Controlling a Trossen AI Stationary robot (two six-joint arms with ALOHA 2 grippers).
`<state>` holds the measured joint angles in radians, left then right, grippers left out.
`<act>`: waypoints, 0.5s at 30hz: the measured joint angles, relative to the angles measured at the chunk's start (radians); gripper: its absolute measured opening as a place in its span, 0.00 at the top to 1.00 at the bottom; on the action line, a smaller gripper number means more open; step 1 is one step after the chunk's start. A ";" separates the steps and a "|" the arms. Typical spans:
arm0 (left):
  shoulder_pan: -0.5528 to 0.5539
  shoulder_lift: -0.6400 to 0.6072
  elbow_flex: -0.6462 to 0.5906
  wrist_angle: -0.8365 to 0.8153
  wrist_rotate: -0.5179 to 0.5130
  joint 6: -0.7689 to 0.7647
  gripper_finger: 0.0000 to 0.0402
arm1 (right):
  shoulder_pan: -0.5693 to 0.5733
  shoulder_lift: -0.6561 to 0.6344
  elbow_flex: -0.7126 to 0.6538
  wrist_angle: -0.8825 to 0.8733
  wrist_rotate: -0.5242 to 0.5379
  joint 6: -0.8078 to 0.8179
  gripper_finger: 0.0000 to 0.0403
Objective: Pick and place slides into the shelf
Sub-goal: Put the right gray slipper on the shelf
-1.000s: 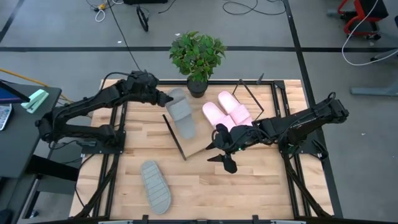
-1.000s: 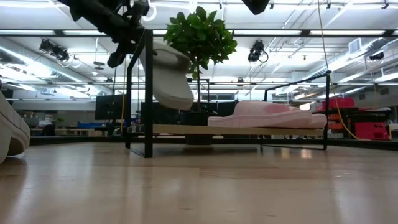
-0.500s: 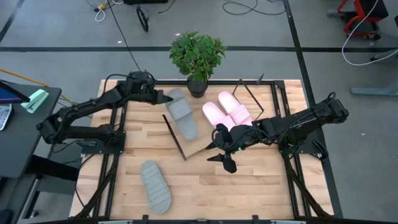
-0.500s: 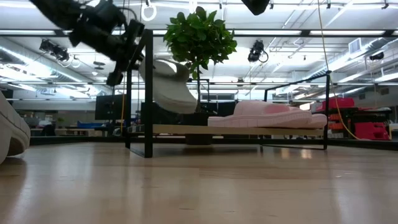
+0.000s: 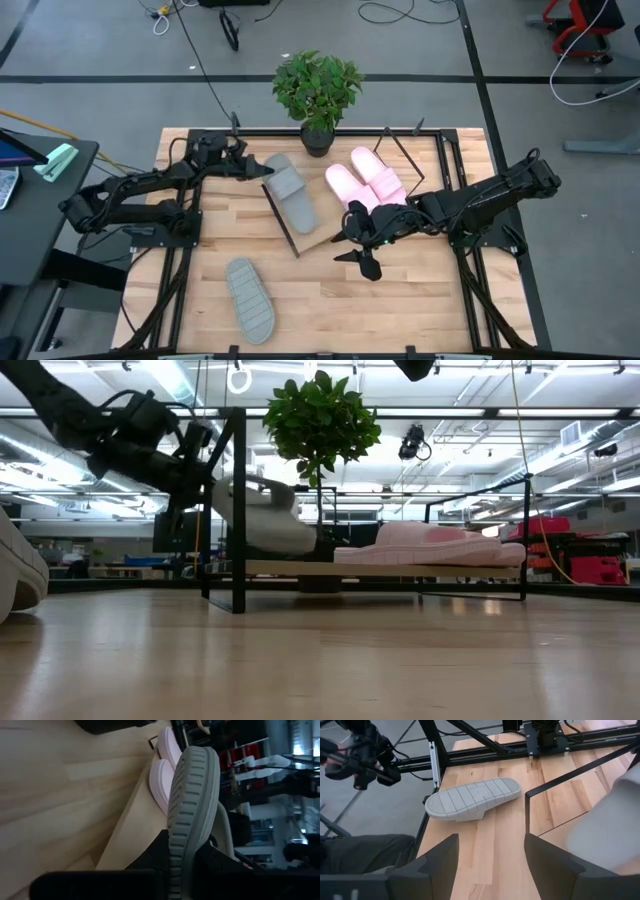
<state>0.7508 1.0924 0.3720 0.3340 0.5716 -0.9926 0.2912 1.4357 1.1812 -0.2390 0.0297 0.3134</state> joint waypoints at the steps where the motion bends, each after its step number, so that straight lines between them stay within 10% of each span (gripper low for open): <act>1: 0.000 0.000 -0.010 0.011 0.005 -0.006 0.89 | -0.001 0.000 0.000 0.000 0.003 0.000 0.43; 15: 0.000 0.000 -0.069 0.049 0.005 0.009 0.89 | -0.001 0.000 0.000 0.000 0.039 -0.001 0.43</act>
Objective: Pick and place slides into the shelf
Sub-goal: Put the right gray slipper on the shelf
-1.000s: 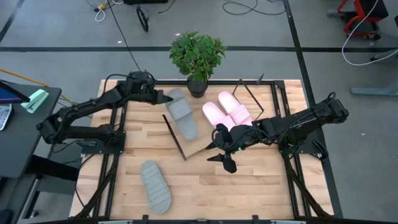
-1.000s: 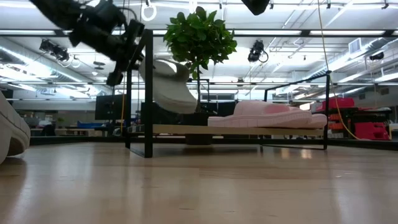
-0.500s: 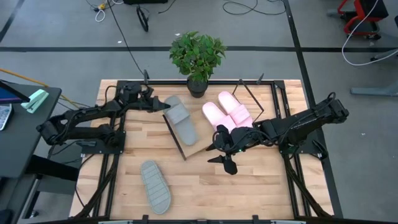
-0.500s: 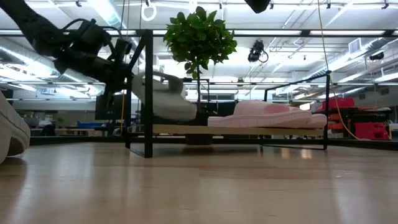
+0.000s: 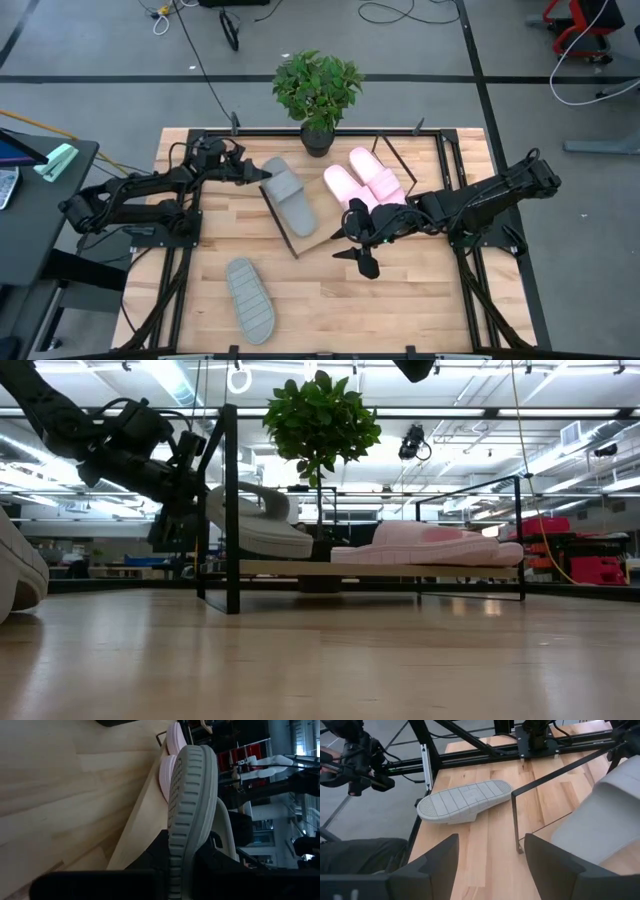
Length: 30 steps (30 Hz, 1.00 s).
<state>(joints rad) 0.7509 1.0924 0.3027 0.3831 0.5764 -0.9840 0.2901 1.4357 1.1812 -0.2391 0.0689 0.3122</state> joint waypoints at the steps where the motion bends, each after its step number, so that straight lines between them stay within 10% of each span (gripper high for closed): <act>1: 0.000 0.000 0.000 -0.001 0.002 0.001 0.89 | 0.000 0.000 0.000 0.000 0.000 0.000 0.43; 30: 0.005 0.326 -0.001 0.202 0.137 0.068 0.89 | 0.000 0.000 0.000 -0.001 0.010 -0.002 0.43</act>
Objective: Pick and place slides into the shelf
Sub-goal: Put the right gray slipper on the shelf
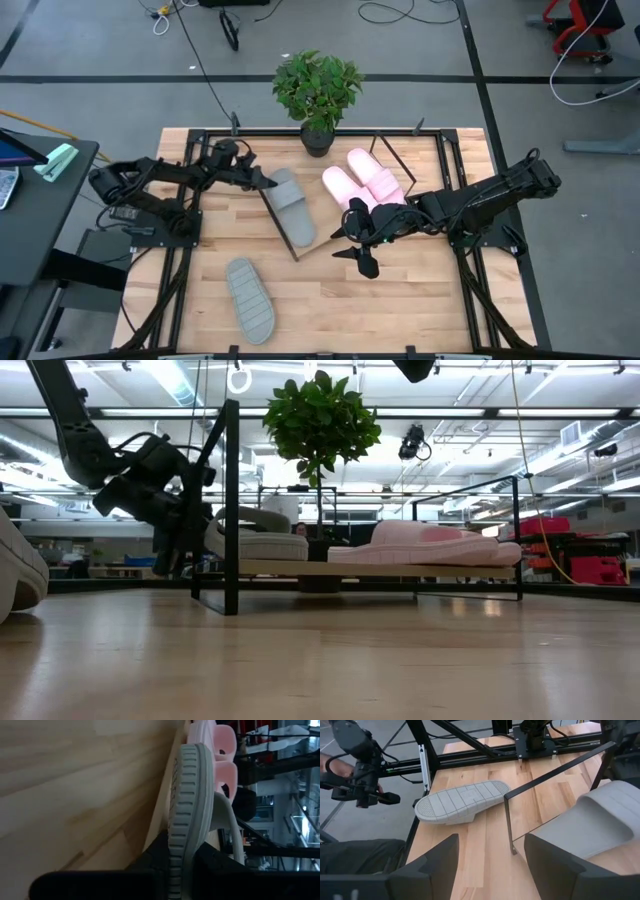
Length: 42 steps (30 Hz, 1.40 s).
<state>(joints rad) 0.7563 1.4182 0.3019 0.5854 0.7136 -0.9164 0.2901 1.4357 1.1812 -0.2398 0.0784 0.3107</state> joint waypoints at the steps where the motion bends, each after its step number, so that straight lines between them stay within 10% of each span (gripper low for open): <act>1: 0.000 0.005 0.000 0.000 0.000 0.008 0.89 | 0.000 0.000 0.000 0.000 0.000 0.000 0.43; 42: -0.021 0.009 0.002 -0.050 -0.030 0.033 0.89 | 0.000 0.000 0.000 -0.008 0.001 -0.008 0.43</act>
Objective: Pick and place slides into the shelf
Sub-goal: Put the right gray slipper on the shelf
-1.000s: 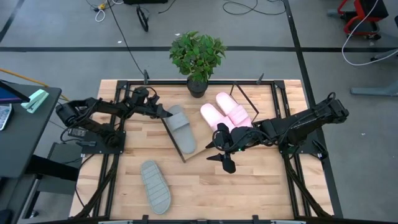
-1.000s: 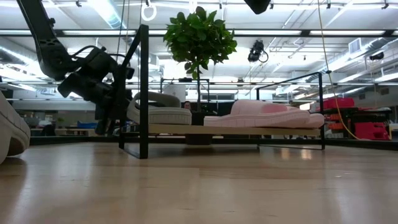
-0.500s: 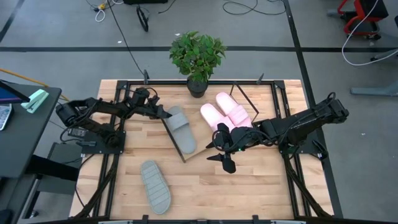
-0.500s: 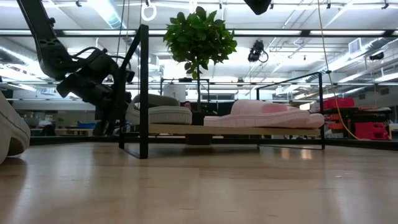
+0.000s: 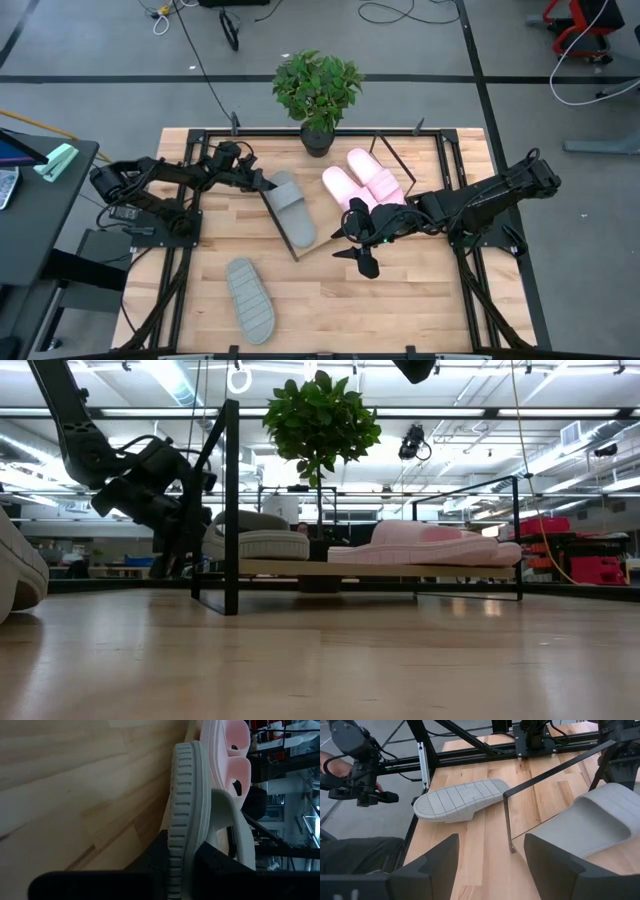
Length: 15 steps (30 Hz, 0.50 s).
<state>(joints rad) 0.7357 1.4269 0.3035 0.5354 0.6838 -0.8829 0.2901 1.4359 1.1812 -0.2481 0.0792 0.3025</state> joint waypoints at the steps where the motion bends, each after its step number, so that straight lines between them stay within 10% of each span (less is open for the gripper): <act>1: 0.000 0.000 0.000 0.005 0.000 0.000 0.89 | 0.000 0.000 0.000 0.000 0.000 0.000 0.43; 15: -0.044 0.000 -0.001 0.016 -0.010 0.028 0.78 | 0.000 0.000 0.000 0.000 0.018 -0.016 0.47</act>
<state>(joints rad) 0.6914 1.4269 0.3027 0.5516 0.6740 -0.8553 0.2905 1.4359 1.1812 -0.2478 0.0967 0.2861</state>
